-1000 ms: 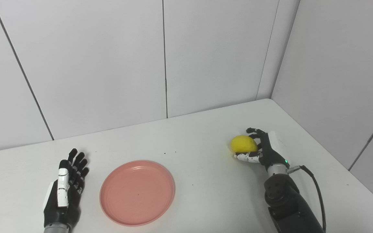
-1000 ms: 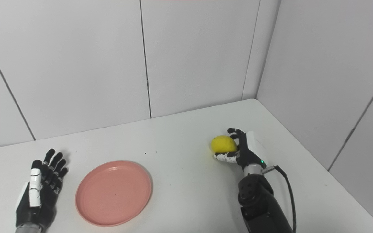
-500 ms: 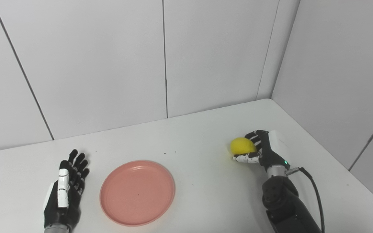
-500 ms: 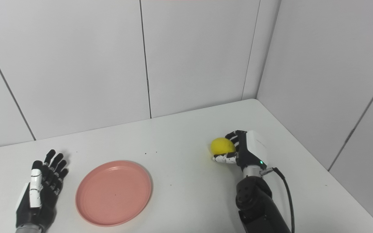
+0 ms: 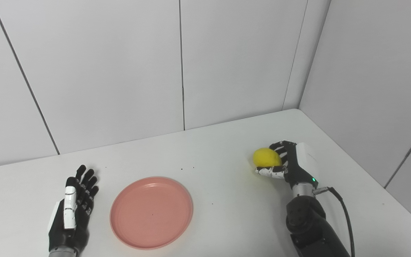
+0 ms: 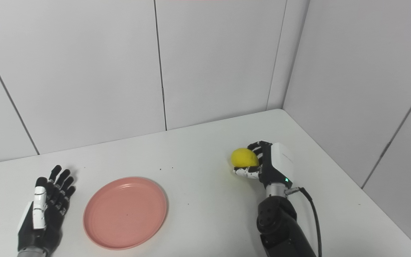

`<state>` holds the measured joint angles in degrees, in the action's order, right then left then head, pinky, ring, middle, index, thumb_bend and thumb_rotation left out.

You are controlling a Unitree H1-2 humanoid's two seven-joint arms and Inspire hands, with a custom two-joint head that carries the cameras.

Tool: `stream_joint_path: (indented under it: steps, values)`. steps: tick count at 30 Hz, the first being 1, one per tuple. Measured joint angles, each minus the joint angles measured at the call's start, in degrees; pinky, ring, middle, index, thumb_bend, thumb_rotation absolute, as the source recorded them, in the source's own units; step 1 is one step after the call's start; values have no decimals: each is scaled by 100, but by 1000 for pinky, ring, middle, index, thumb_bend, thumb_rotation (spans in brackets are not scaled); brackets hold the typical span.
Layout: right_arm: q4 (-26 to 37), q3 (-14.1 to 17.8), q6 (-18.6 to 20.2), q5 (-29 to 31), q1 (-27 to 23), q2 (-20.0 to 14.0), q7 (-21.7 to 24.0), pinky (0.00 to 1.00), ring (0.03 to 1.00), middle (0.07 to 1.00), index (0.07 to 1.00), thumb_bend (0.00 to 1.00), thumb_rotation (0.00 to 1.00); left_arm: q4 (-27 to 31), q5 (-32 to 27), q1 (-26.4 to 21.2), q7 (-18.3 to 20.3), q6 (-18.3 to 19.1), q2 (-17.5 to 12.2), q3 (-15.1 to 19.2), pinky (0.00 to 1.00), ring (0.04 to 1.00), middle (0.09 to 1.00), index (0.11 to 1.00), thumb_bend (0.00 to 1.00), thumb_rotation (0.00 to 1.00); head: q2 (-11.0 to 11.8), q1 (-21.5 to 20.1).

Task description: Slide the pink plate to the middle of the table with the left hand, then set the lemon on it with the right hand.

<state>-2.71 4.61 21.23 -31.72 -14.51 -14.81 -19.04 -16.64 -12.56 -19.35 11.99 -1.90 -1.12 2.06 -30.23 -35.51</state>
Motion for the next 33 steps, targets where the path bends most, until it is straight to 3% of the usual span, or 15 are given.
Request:
stream_joint_path:
  steps: [2, 4, 9, 15, 23, 26, 28, 33]
  values:
    - [22, 3, -72, 8, 6, 14, -36, 192, 444, 455, 518, 516, 0, 0, 0, 0, 0, 0, 0, 0, 1000, 990, 981, 987, 585, 1000, 0, 18]
    - [140, 0, -119, 9, 34, 37, -49, 254, 447, 470, 508, 517, 0, 0, 0, 0, 0, -1, 0, -4, 1000, 988, 979, 986, 584, 1000, -9, 53]
    - [375, -23, -203, 38, 78, 85, -28, 189, 444, 451, 522, 515, 0, -1, 15, 1, 0, -7, 0, -39, 1000, 990, 987, 993, 595, 1000, -44, 149]
    - [590, -144, -264, 137, 83, 90, 64, 185, 444, 430, 527, 515, 0, 0, 18, 5, 0, -13, 8, -71, 1000, 988, 984, 993, 600, 1000, -88, 404]
    - [775, -665, -514, 150, 81, 246, 340, 189, 444, 413, 529, 513, 0, 110, 247, 92, -38, -106, 52, -140, 980, 972, 973, 986, 637, 1000, -141, 711]
    - [735, -850, -565, 144, 47, 369, 421, 174, 404, 485, 491, 517, 0, 155, 262, 122, -52, -124, 80, -140, 977, 972, 972, 983, 653, 1000, -141, 826]
    - [730, -980, -566, 108, -3, 455, 459, 175, 433, 478, 488, 519, 0, 185, 264, 149, -103, -127, 83, -140, 977, 972, 972, 983, 654, 1000, -132, 870]
    - [727, -1190, -568, 5, -105, 548, 539, 141, 400, 492, 487, 518, 0, 233, 340, 183, -148, -128, 123, -171, 976, 967, 972, 981, 657, 1000, -176, 1072]
